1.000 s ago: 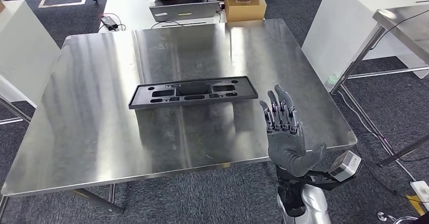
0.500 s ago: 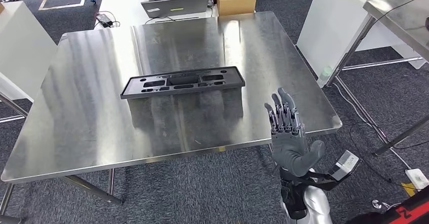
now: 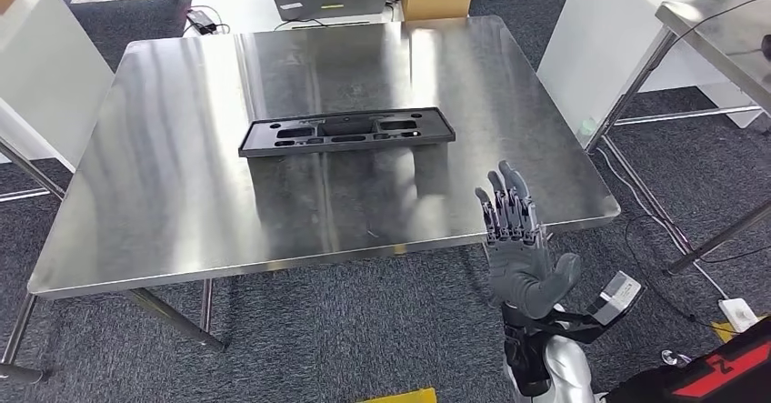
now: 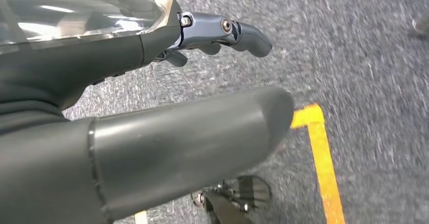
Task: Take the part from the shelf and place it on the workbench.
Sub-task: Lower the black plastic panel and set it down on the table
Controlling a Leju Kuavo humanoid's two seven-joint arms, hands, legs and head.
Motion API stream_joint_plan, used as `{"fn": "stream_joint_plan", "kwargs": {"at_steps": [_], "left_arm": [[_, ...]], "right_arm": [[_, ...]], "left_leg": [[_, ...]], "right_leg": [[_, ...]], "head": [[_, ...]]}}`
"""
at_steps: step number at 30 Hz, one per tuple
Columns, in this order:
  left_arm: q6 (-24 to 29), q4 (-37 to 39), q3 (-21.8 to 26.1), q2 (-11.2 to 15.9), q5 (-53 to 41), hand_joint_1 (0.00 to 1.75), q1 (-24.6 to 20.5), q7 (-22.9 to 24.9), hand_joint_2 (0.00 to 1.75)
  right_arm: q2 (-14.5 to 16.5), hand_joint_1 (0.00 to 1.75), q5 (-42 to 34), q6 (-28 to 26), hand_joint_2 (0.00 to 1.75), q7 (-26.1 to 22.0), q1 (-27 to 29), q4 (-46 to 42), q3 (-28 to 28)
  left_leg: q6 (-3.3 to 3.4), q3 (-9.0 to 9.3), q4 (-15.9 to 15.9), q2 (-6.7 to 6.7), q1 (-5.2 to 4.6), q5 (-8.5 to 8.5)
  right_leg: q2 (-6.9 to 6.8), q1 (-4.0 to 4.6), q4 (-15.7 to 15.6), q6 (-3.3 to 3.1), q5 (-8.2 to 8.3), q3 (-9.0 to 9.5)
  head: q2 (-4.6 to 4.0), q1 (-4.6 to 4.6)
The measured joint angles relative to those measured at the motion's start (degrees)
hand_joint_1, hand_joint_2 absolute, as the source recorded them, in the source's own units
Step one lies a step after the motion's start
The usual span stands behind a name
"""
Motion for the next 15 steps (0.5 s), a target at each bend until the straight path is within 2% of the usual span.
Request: {"fn": "stream_joint_plan", "kwargs": {"at_steps": [2, 3, 4, 5, 6, 7, 9, 10, 11, 12, 13, 14, 15], "left_arm": [[0.0, 0.0, 0.0, 0.0, 0.0, 0.00, 0.0, 0.0, 0.00], [0.0, 0.0, 0.0, 0.0, 0.0, 0.00, 0.0, 0.0, 0.00], [0.0, 0.0, 0.0, 0.0, -0.1, 0.00, 0.0, 0.0, 0.00], [0.0, 0.0, 0.0, 0.0, -0.1, 0.00, 0.0, 0.0, 0.00], [0.0, 0.0, 0.1, 0.0, -0.1, 0.00, 0.0, 0.0, 0.00], [0.1, 0.0, 0.1, -0.1, -0.2, 0.00, 0.0, 0.0, 0.00], [0.2, 0.0, 0.2, -0.1, -0.2, 0.00, 0.0, 0.0, 0.00], [0.3, 0.0, 0.3, -0.1, -0.3, 0.00, 0.0, 0.0, 0.00], [0.3, 0.0, 0.3, -0.1, -0.4, 0.00, 0.0, 0.0, 0.00], [0.4, 0.0, 0.4, -0.1, -0.6, 0.00, 0.1, 0.1, 0.00], [0.4, 0.0, 0.5, -0.1, -0.7, 0.00, 0.1, 0.1, 0.00], [0.5, 0.0, 0.5, -0.1, -0.8, 0.00, 0.2, 0.1, 0.00], [0.7, 0.0, 0.6, -0.1, -1.0, 0.00, 0.3, 0.0, 0.00]], "right_arm": [[0.0, 0.00, 0.4, -0.5, 0.00, 0.1, 0.0, 0.2, 0.0], [0.0, 0.00, 0.9, -1.0, 0.00, 0.3, 0.0, 0.3, -0.1], [0.0, 0.00, 1.5, -1.5, 0.00, 0.5, 0.0, 0.5, -0.2], [0.0, 0.00, 2.1, -2.1, 0.00, 0.7, 0.0, 0.8, -0.3], [-0.1, 0.00, 2.6, -2.6, 0.00, 1.0, 0.0, 1.2, -0.4], [-0.1, 0.00, 3.1, -3.2, 0.00, 1.3, 0.0, 1.6, -0.5], [-0.1, 0.00, 4.1, -4.3, 0.00, 1.9, -0.1, 2.9, -0.7], [-0.1, 0.00, 4.7, -5.0, 0.00, 2.2, -0.1, 3.8, -0.8], [-0.1, 0.00, 5.3, -5.7, 0.00, 2.4, -0.1, 4.9, -1.1], [-0.2, 0.00, 5.9, -6.3, 0.00, 2.6, -0.1, 6.3, -1.3], [-0.2, 0.00, 6.6, -7.2, 0.00, 3.0, 0.0, 8.0, -1.7], [-0.2, 0.00, 7.7, -8.6, 0.00, 3.6, -0.1, 10.1, -2.2], [-0.3, 0.00, 9.5, -10.7, 0.00, 4.3, -0.2, 12.5, -2.8]], "left_leg": [[0.47, -1.10, 0.0, 0.12, -0.21, 0.83], [0.52, -1.66, 0.1, 0.17, -0.32, 1.25], [0.54, -2.20, 0.1, 0.20, -0.43, 1.65], [0.52, -2.74, 0.1, 0.21, -0.53, 2.06], [0.47, -3.22, 0.2, 0.20, -0.60, 2.43], [0.38, -3.65, 0.2, 0.18, -0.66, 2.78], [0.04, -4.37, 0.4, 0.14, -0.79, 3.46], [-0.22, -4.62, 0.4, 0.14, -0.86, 3.85], [-0.48, -4.81, 0.4, 0.15, -0.91, 4.25], [-0.77, -4.93, 0.4, 0.15, -0.93, 4.68], [-1.06, -5.02, 0.3, 0.12, -0.90, 5.05], [-1.36, -5.27, 0.6, 0.03, -0.80, 4.78], [-1.67, -5.65, 1.4, -0.03, -0.68, 3.56]], "right_leg": [[0.01, 0.03, 6.9, -0.60, -3.83, -2.24], [0.02, 0.05, 9.7, -0.52, -4.82, -2.87], [0.02, 0.06, 11.1, -0.25, -5.04, -2.80], [0.02, 0.09, 10.8, 0.16, -4.52, -1.89], [0.02, 0.13, 8.7, 0.56, -3.44, -0.10], [0.02, 0.19, 5.4, 0.85, -2.21, 2.33], [0.02, 0.47, -2.6, 0.73, -0.93, 7.56], [0.03, 0.73, -5.4, 0.43, -0.79, 9.17], [0.05, 0.94, -7.0, 0.13, -0.84, 9.83], [0.05, 1.19, -7.5, -0.15, -0.73, 9.82], [0.03, 1.02, -7.5, -0.52, -0.35, 9.34], [-0.05, 0.73, -7.6, -0.92, 0.07, 9.01], [-0.16, 0.43, -7.6, -1.50, 0.57, 8.68]], "head": [[0.00, 0.07], [0.00, 0.08], [0.00, 0.07], [0.00, 0.08], [0.00, 0.07], [0.00, 0.08], [0.00, 0.08], [0.00, 0.06], [0.00, 0.05], [0.00, 0.03], [0.00, 0.03], [0.00, 0.03], [0.00, -0.01]]}}
